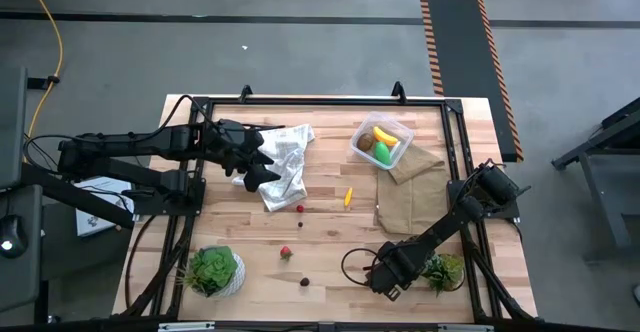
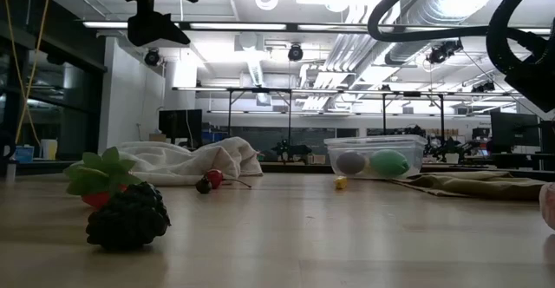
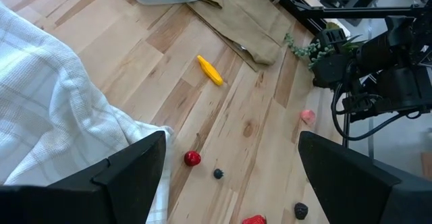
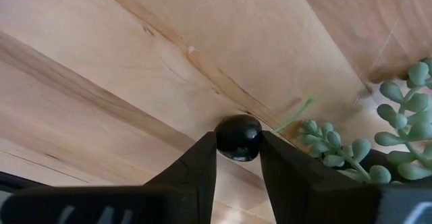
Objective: Pick and placing Produce into tupperware
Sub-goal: Put the black cherry into the transparent bin
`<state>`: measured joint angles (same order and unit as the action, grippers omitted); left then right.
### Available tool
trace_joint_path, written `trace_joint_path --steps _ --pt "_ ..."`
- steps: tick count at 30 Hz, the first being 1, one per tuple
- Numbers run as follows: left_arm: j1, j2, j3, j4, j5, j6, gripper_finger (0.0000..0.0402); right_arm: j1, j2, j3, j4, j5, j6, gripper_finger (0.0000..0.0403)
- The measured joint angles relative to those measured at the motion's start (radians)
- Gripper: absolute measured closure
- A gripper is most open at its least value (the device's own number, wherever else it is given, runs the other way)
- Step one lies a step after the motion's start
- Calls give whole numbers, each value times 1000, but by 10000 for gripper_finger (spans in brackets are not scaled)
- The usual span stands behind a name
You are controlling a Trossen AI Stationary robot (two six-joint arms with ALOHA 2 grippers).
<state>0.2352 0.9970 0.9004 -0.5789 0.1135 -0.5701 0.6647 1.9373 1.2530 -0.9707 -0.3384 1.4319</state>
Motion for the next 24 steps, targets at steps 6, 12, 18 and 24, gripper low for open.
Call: trace_joint_path --steps 6,12,18,24 --pt "0 0 0 0 0 0 73 0 0 0 4 0 0 306" --pt "0 0 0 0 0 1 73 -8 0 2 21 14 -7 306" --pt "0 0 0 0 0 1 73 -35 0 4 27 43 -32 307" --pt "0 0 0 0 0 1 73 -78 -2 4 33 110 -70 307"
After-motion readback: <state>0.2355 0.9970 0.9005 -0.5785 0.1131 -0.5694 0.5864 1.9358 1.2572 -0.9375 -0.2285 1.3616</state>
